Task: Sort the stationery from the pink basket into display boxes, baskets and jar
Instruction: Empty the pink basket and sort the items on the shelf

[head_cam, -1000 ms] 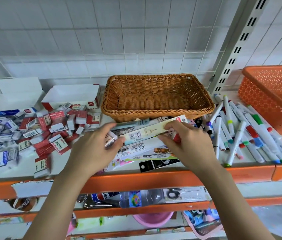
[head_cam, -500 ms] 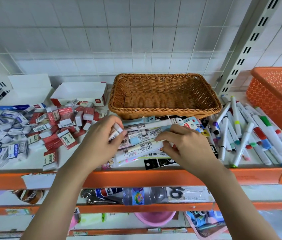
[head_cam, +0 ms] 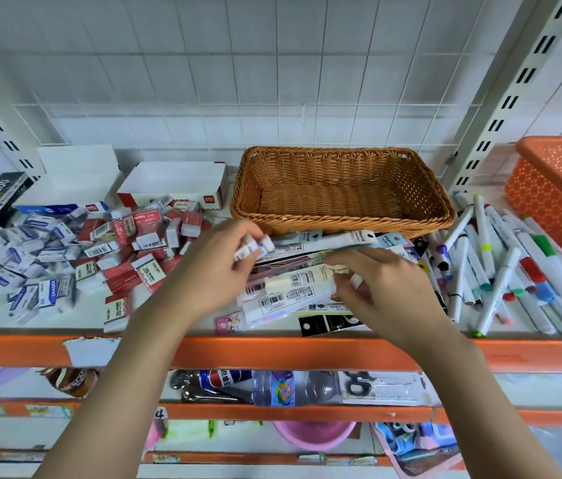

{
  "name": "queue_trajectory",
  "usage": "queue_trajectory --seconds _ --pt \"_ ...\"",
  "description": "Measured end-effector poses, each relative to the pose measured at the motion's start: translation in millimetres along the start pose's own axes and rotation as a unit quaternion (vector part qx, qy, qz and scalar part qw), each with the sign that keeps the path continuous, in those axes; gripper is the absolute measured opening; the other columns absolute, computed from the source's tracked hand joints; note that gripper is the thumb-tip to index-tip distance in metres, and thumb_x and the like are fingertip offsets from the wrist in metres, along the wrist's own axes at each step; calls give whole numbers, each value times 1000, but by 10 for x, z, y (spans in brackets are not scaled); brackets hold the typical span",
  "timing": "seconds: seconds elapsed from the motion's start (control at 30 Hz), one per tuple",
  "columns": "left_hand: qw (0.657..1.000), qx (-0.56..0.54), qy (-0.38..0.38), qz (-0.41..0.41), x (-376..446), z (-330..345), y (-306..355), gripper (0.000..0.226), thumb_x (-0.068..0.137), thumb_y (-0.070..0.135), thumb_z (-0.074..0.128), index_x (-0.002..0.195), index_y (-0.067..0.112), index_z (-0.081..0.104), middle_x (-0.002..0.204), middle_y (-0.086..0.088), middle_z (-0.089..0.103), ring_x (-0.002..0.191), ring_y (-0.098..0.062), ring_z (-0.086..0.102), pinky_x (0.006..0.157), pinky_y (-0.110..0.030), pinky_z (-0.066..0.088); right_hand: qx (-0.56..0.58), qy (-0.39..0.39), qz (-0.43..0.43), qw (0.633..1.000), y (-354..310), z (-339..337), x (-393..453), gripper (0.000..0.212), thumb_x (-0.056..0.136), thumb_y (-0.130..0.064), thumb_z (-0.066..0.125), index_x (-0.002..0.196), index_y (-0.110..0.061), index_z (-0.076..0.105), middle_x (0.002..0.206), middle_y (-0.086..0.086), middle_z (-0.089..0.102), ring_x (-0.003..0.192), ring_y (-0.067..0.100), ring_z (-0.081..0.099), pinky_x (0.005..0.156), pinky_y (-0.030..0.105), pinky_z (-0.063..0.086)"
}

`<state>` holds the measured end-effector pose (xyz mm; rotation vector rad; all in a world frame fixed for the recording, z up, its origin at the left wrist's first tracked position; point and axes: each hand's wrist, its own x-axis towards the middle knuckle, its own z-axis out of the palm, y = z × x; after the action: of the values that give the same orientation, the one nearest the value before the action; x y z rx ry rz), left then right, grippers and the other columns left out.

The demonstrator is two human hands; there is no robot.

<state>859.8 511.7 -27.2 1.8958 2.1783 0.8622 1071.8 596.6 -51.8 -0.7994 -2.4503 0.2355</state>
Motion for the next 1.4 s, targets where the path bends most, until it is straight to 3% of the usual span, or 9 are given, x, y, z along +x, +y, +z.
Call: queue_trajectory --seconds 0.33,0.47,0.63,0.73,0.87,1.03,1.17,1.27,1.4 --pt "976 -161 76 -122 -443 -417 -494 31 92 9 51 93 40 44 92 5 63 71 -22 60 58 -26 43 83 -40 -4 996 -671 225 473 36 83 -34 68 114 -16 60 94 -4 59 71 15 65 60 27 46" --pt "960 -222 92 -142 -604 -822 -842 31 96 14 46 113 40 40 96 20 55 69 11 57 56 -5 41 101 -43 -25 994 -1161 584 741 46 74 -13 49 120 -7 49 106 10 55 87 27 56 74 35 47" --pt "936 -313 29 -156 -840 -1426 -1600 34 78 35 51 107 52 52 96 41 57 89 22 51 82 -11 36 137 3 -16 990 -1930 1142 1105 32 82 3 46 113 0 47 99 13 55 86 28 50 66 32 34" --pt "947 -282 9 -157 -942 -1676 -2096 34 86 33 51 113 54 50 112 26 55 93 5 52 82 -22 39 170 7 17 985 -2365 1418 1230 32 89 -4 56 117 -9 42 86 -3 61 80 17 52 64 33 35" --pt "971 -199 6 -129 -974 -1894 -2558 38 96 28 44 133 35 39 120 22 45 85 24 44 71 8 28 151 -7 29 988 -2762 1641 1324 30 85 -6 61 110 -17 48 89 6 69 77 30 62 59 37 42" --pt "922 -355 25 -154 -867 -1967 -2756 32 83 48 45 110 32 50 79 2 59 47 -1 45 49 -16 38 121 -21 68 990 -2944 1677 1372 23 85 -6 64 106 -14 58 79 4 68 75 16 55 58 24 38" --pt "977 -193 17 -90 -735 -1902 -2772 26 95 35 43 120 29 48 103 8 58 67 6 57 64 -8 39 98 -15 84 992 -2884 1660 1369 24 84 -6 63 107 -12 59 82 3 68 67 15 55 58 24 41" --pt "997 -56 -24 -53 -609 -1846 -2660 39 97 37 41 134 23 41 132 5 46 101 -13 56 85 -25 39 85 21 99 991 -2800 1592 1374 24 85 -7 64 108 -13 61 85 1 69 69 11 51 59 8 37" --pt "993 113 -4 -29 -479 -1808 -2514 43 98 39 36 135 18 38 143 -2 33 90 -25 61 71 -33 44 44 83 98 991 -2638 1457 1350 25 87 -15 62 112 -13 65 92 2 69 82 10 54 65 6 33"
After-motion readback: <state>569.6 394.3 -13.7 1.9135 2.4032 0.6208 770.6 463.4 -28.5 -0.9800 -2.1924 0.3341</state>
